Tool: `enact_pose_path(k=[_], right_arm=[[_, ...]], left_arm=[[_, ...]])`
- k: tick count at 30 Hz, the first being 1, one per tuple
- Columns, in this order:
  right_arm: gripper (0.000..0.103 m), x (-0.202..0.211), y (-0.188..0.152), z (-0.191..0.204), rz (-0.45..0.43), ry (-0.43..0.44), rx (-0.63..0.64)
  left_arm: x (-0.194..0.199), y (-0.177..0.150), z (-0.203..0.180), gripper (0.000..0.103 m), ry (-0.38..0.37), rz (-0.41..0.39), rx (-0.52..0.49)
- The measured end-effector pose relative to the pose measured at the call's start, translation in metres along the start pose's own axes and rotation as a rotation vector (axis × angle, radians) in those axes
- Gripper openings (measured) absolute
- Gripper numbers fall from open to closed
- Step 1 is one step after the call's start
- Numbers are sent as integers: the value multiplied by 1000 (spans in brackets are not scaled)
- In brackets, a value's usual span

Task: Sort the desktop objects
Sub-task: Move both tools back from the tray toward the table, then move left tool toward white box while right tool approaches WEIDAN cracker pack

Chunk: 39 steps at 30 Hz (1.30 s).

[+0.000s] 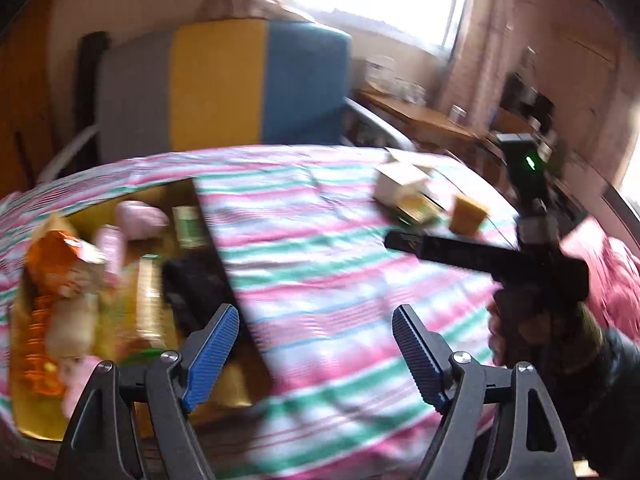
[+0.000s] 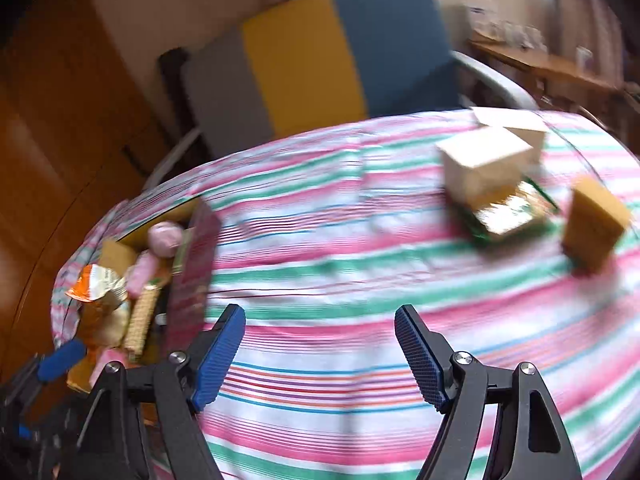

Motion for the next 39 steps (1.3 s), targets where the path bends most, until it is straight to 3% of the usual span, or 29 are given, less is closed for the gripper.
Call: enact_pose_path(k=[3,8,15,20,25,29,35,39], right_arm=[[79,6,5,-45,-13,-58,-51],[80,2,40,-90,-56,-112,-73],[89,-49,125,-114,-103,-168,-63],[90,-111,149,-142,-12,-273,-122],[90,-150,141,-161,69,-346,-154],[94,-162,124,-159,122,-315,-160],[98,-154,87,-119,212,-247,62],[98,-135,55,-74,251,-131,176]], left_arm=[[-19,-14,-36,81,-74,60,-44],[-38,-37,-78,81,-132,127,-126],[-51,-42,-79,81,-142,152,-126],[-59,-45,-72,81,-150,175,-79],[-65,-51,-68,81,-160,200,-50],[-70,-55,-62,81,-155,218,-22],[-64,-52,-57,81,-143,204,11],[-55,-51,-60,81,-141,191,10]])
Point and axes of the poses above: each gripper's, at about its wrist camera, not at the fingertips, and x roughly against the way its jaws point, z to its left, y to its top, the point moved 7 cm from there along -x, roughly the way its jaws point, and after that the axes turned 14 degrees about -z, right-handed, at the moved point
